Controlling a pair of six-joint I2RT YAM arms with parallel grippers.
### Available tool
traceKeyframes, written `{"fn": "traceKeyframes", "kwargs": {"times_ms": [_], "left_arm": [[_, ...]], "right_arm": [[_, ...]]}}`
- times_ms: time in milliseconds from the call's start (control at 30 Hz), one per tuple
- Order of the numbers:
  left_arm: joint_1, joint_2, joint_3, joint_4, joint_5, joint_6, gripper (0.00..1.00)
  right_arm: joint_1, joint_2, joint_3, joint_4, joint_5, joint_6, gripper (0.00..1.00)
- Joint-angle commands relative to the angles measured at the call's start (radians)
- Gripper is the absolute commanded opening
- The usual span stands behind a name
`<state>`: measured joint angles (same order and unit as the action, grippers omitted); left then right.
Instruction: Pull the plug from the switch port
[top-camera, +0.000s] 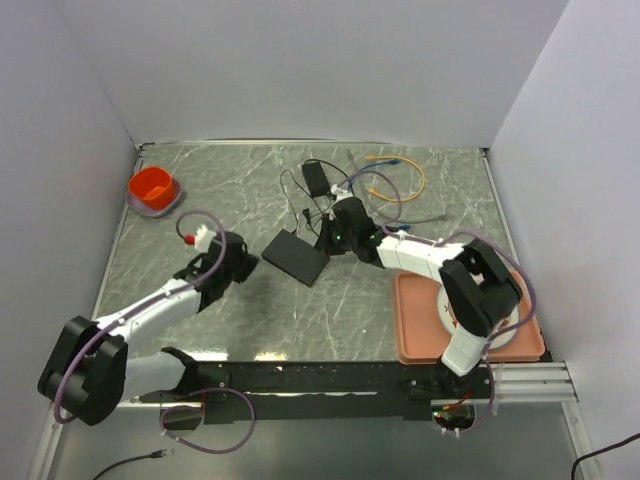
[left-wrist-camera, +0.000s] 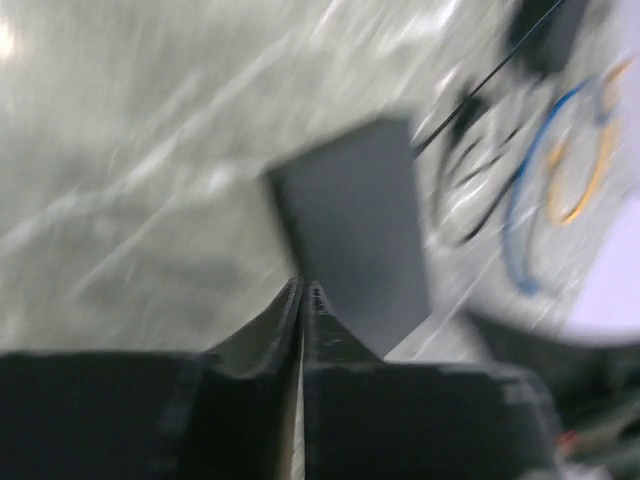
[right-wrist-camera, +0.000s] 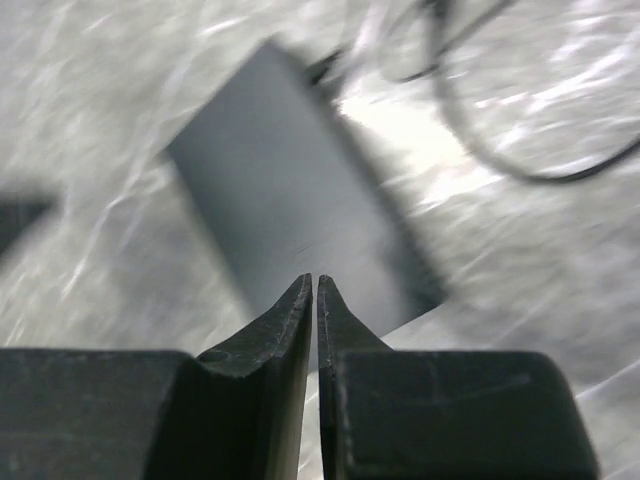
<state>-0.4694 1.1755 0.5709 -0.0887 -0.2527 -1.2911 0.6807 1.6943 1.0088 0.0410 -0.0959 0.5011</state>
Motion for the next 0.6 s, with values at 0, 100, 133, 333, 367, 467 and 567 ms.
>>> {"fn": "traceKeyframes", "kwargs": {"times_ms": [0, 100, 133, 333, 367, 467, 567], "left_arm": [[-0.074, 0.002, -0.098, 0.038, 0.010, -0.051, 0.01], [-0.074, 0.050, -0.117, 0.081, 0.035, -0.056, 0.01], [-0.074, 0.064, -0.105, 0.081, 0.030, -0.050, 0.01], [-0.060, 0.229, -0.014, 0.104, 0.049, -0.008, 0.01], [-0.057, 0.248, -0.008, 0.115, 0.073, -0.005, 0.01], [-0.043, 0.315, 0.006, 0.158, 0.119, -0.005, 0.01], [-0.029, 0.386, 0.038, 0.159, 0.141, 0.013, 0.01]], "right_arm": [[-0.050, 0.086, 0.092, -0.007, -0.051, -0.006, 0.12], [-0.053, 0.152, 0.151, -0.023, -0.062, -0.015, 0.11], [-0.053, 0.172, 0.163, -0.021, -0.067, -0.013, 0.10], [-0.052, 0.188, 0.110, 0.020, -0.079, -0.001, 0.09], [-0.052, 0.189, 0.102, 0.032, -0.079, 0.001, 0.09], [-0.050, 0.200, 0.083, 0.036, -0.097, -0.004, 0.08], [-0.040, 0.193, 0.033, 0.083, -0.100, 0.004, 0.08]]}}
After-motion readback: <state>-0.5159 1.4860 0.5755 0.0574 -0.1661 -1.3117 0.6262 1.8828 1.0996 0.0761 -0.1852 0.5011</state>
